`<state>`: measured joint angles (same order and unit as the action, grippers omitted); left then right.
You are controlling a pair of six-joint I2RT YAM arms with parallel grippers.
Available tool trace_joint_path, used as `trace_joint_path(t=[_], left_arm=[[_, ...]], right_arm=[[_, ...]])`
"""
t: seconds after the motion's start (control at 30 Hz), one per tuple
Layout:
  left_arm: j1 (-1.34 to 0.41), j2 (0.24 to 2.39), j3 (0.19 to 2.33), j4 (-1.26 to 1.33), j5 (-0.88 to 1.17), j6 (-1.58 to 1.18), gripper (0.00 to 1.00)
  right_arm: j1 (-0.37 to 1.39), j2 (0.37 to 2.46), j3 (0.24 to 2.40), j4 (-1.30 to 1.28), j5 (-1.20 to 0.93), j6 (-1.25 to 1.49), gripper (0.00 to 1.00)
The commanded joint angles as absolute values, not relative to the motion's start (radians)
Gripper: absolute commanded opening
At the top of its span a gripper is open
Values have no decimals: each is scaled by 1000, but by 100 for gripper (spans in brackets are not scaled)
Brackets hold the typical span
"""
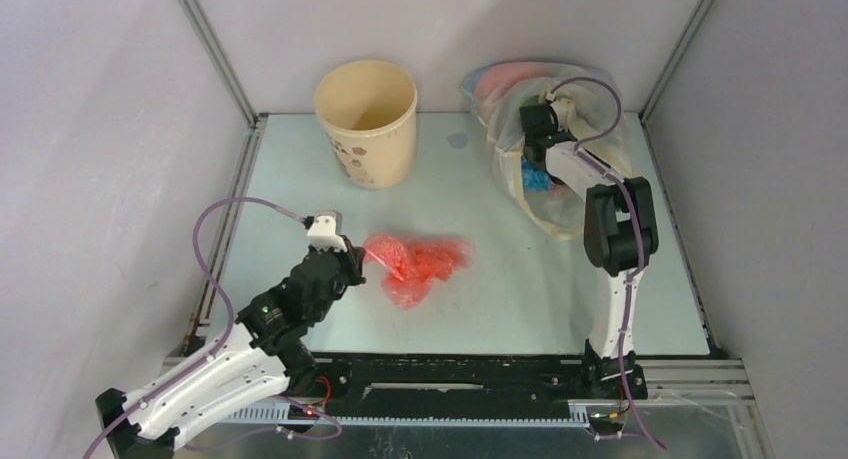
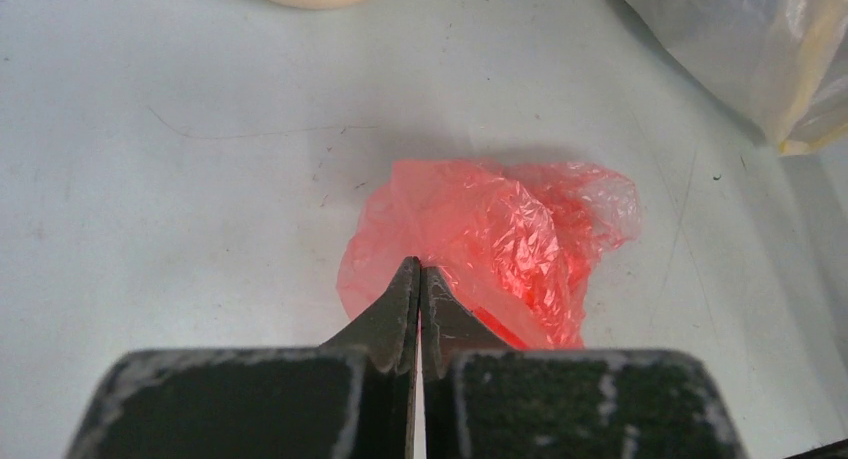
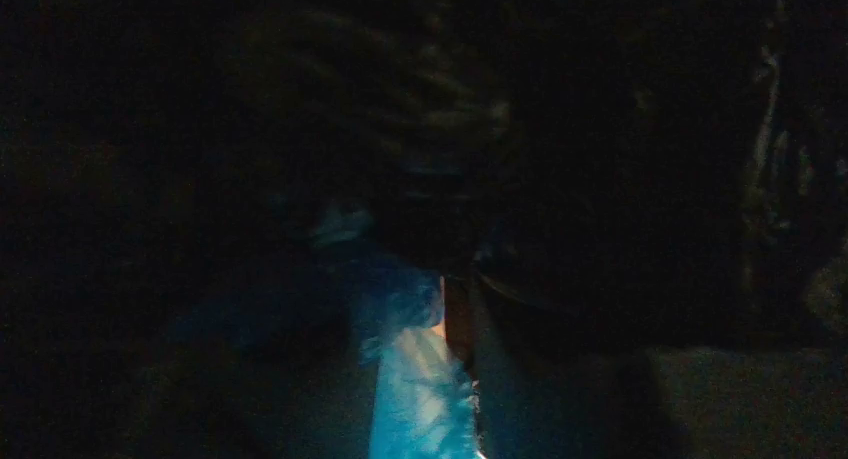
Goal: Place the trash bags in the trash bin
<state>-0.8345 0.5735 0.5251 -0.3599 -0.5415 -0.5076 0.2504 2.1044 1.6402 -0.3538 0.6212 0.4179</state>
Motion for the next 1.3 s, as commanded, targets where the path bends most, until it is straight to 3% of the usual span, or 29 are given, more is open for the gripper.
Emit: trace_joint_path(t=[0.0,0.23,0.57,0.7,0.83,1.07,1.17,1.27], left_arm=[[-831,577,519,-296,-507,-517,0],[-830,580,534,-291,-458,-502,0],[-831,599,495,-225,-371,-499,0],[-830,612,496,-207,-339,-503,0],[-830,623,497,-205,-328,-499,0],[-831,613,475,-201,-303,-500,0],[-830,596,461,-208,-313,-500,0],[-830,599,450,-263,-396,-519,0]], right_arm=[[260,1914,1477,-310,516,423,47],[248,1571,1155,-256,448,475,52],[269,1198,923,-239,188,416,70],[332,1125,890,-267,128,439,74],[512,1080,844,-234,102,413,81],[847,1132,805,-168,62,307,78],[918,1194,806,-170,159,316,77],[905,1241,805,-199,237,411,64]])
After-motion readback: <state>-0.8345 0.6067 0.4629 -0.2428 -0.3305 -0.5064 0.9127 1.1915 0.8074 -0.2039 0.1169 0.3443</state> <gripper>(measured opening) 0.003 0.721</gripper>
